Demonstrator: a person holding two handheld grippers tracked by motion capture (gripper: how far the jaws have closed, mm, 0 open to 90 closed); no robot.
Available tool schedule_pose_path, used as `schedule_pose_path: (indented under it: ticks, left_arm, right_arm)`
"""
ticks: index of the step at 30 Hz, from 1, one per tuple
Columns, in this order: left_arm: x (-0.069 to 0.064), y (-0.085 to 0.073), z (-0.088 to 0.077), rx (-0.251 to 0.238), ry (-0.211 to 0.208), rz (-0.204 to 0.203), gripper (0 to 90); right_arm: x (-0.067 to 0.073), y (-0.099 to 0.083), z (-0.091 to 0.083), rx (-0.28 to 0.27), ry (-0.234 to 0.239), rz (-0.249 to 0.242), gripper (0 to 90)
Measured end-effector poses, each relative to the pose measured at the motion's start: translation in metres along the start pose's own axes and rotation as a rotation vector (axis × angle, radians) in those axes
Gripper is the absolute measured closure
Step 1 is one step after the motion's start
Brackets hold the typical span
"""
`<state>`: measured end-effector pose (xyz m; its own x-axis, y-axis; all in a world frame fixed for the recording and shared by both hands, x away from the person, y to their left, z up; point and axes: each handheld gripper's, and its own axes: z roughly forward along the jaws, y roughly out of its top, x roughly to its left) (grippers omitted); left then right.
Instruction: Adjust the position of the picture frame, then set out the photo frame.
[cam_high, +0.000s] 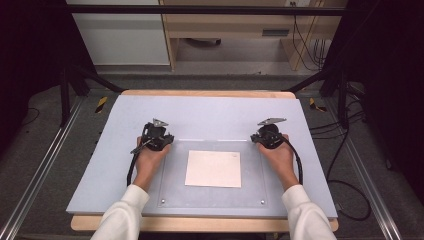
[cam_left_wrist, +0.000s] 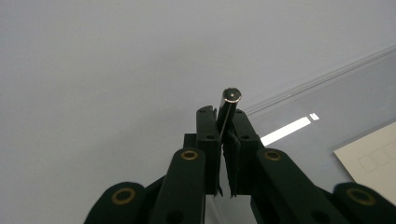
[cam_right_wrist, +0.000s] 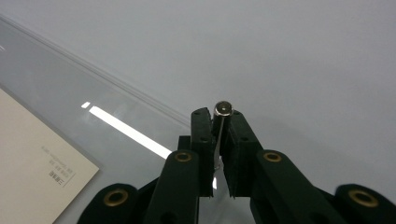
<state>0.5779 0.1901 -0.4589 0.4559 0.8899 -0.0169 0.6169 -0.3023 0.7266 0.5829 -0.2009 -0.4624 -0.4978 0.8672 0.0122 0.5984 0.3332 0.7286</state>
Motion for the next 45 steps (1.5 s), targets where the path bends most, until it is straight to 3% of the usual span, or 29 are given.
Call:
schedule_pose_path:
  ticks: [3, 7, 9, 17, 20, 22, 26, 30, 45]
  left_arm:
    - [0.000, 0.000, 0.000, 0.002, 0.005, 0.008, 84.5]
    - [-0.001, -0.001, 0.000, -0.006, 0.009, 0.000, 84.4]
    - [-0.001, -0.001, 0.000, -0.009, 0.013, -0.006, 84.4]
    - [-0.003, -0.003, 0.000, -0.024, 0.025, -0.020, 84.3]
    - [-0.004, -0.005, 0.000, -0.032, 0.030, -0.026, 84.0]
    - [-0.005, -0.007, -0.001, -0.059, 0.031, -0.043, 83.6]
    - [-0.006, -0.007, -0.007, -0.118, 0.060, -0.024, 78.1]
    - [-0.008, -0.006, -0.009, -0.156, 0.064, 0.001, 82.1]
    - [-0.013, -0.009, -0.007, -0.203, 0.096, -0.023, 83.6]
  right_arm:
    - [0.003, 0.000, -0.001, 0.000, -0.046, -0.018, 73.3]
    - [0.006, -0.003, -0.011, -0.094, -0.069, -0.006, 65.7]
    - [0.007, -0.004, -0.013, -0.107, -0.081, -0.012, 64.6]
    - [0.015, -0.007, -0.015, -0.148, -0.123, -0.001, 74.2]
    - [0.018, -0.005, -0.015, -0.160, -0.132, 0.012, 84.4]
    - [0.018, -0.005, -0.015, -0.153, -0.132, 0.026, 85.0]
    - [0.017, -0.005, -0.015, -0.157, -0.126, 0.035, 85.3]
    - [0.017, -0.005, -0.015, -0.155, -0.125, 0.040, 85.3]
    - [0.017, -0.004, -0.015, -0.146, -0.123, 0.049, 85.3]
